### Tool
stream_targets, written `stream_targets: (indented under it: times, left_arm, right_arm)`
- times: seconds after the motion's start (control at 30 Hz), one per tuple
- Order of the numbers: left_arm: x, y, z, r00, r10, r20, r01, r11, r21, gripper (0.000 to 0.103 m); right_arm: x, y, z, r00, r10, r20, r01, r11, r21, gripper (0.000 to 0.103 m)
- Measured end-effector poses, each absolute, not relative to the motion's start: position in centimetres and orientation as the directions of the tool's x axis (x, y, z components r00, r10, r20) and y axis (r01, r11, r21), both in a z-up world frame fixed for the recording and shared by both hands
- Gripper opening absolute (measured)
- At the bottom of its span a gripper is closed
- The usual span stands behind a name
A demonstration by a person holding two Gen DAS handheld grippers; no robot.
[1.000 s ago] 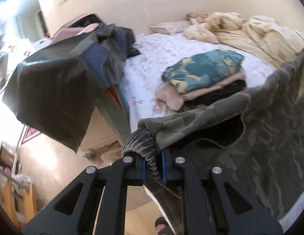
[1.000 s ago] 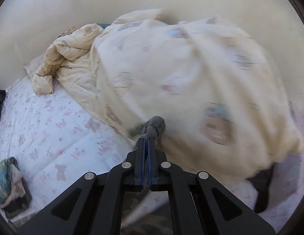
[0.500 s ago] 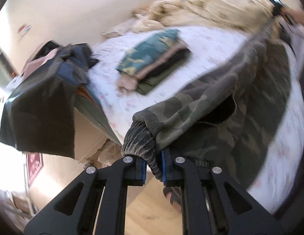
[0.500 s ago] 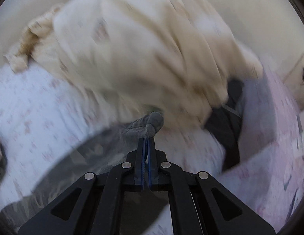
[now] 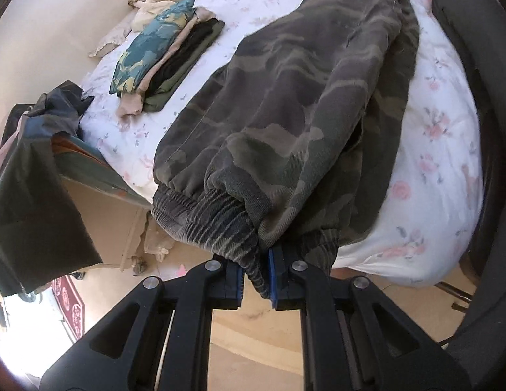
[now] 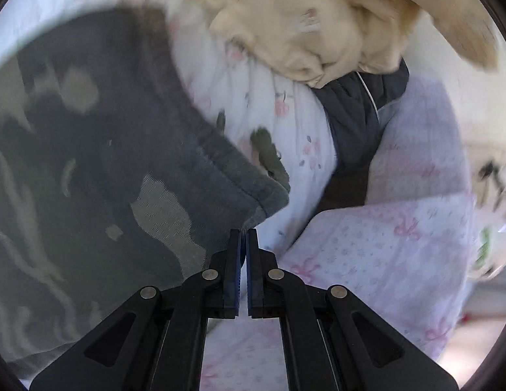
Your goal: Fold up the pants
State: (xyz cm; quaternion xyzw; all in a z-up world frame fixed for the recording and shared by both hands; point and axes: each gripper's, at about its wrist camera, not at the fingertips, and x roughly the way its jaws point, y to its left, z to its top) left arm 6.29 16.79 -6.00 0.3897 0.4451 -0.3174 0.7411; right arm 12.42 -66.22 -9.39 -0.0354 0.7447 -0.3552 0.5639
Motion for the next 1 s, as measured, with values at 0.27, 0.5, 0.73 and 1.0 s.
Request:
stream_targets:
  times: [0.27,0.5,0.73,1.0]
  left_arm:
    - [6.7,16.6,-7.3,0.313,-0.11,-0.943,0.847,0.482,0.225,0.01]
    - [8.4,16.5,-6.3,0.151,-0.075,-0.986,0.877,0.471,0.099,0.014]
    - [10.2,18.2,-3.6,0.15,-0.135,-0.979,0.835,0.548,0.052,0.064]
    - [10.9,18.7,-5.4,0.14,-0.063,-0.988,0.799,0.597,0.075,0.068]
  right_arm:
    - [11.4,-65.7,-13.0,-0.467,-0.468,-0.751,0.218,0.762,-0.61,0.01]
    - [12.5,-65.1,-10.6,-0.43,-0.462,-0.775,0.186,0.795,-0.578,0.051]
    - [16.0,-57.9,-1.3,-0.047,-0.401,-0.915,0.23,0.887,-0.4,0.051]
    - [16.2,-47.0,1.0,0.157,-0.215,-0.964,0.107,0.974,-0.199,0.051]
